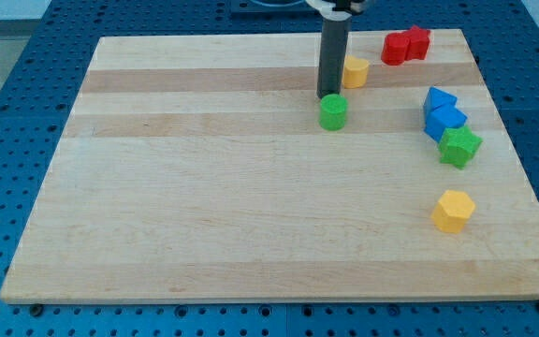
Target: Push the yellow heart into red star
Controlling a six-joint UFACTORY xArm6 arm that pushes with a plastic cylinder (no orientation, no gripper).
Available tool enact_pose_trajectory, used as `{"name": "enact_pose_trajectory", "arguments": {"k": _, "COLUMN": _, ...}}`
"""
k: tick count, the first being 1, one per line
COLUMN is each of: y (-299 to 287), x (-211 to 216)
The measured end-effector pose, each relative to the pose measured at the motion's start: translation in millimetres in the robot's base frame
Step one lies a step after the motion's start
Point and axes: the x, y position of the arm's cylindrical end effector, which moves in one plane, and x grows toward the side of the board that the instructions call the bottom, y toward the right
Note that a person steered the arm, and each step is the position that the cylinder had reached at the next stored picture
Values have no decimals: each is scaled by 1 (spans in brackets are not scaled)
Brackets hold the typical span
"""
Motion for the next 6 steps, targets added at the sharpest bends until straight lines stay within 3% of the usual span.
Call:
{"name": "enact_pose_trajectory", "arguments": {"k": 3, "y": 44, "x": -37}}
{"name": "enact_pose_trajectory", "arguments": {"k": 6, "y": 65, "x": -39}}
